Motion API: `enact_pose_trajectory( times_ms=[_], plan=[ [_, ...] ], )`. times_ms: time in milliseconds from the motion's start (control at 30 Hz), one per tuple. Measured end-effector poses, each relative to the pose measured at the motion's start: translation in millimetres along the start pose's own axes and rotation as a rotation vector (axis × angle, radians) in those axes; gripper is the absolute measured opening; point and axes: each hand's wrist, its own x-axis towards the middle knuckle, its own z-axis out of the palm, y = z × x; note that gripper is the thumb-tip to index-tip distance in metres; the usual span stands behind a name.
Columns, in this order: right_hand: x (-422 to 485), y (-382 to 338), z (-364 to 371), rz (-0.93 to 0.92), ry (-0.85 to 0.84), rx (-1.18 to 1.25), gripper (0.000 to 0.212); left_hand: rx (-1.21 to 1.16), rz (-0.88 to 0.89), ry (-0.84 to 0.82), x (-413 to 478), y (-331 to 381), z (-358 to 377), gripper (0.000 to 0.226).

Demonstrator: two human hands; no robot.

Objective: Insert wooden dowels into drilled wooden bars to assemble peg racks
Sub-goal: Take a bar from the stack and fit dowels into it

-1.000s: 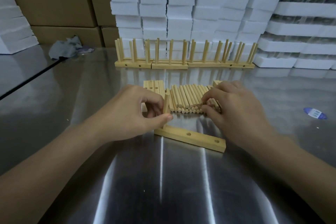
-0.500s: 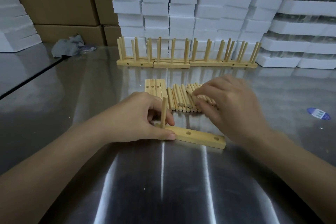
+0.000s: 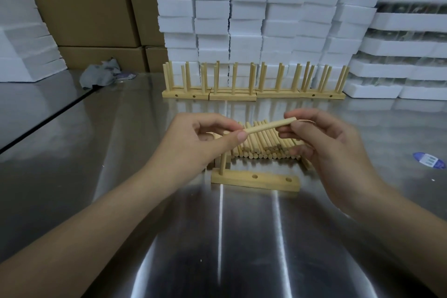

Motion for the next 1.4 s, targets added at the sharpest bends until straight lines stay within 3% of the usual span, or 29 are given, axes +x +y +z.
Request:
enact_pose_trajectory(
  times_ms=[233, 600, 1400],
  plan=[
    [-5, -7, 5, -0.020, -0.025, -0.001, 0.017, -0.062, -0.020, 0.073, 0, -3, 4, 0.015],
    [-5, -10, 3, -0.003, -0.055, 0.025, 0.034, -0.030, -0.004, 0.039, -1, -7, 6, 0.020],
    [2, -2, -9, -0.127, -0.074, -0.118, 0.027, -0.087, 0.062, 0.055, -2, -12, 9, 0.020]
  ],
)
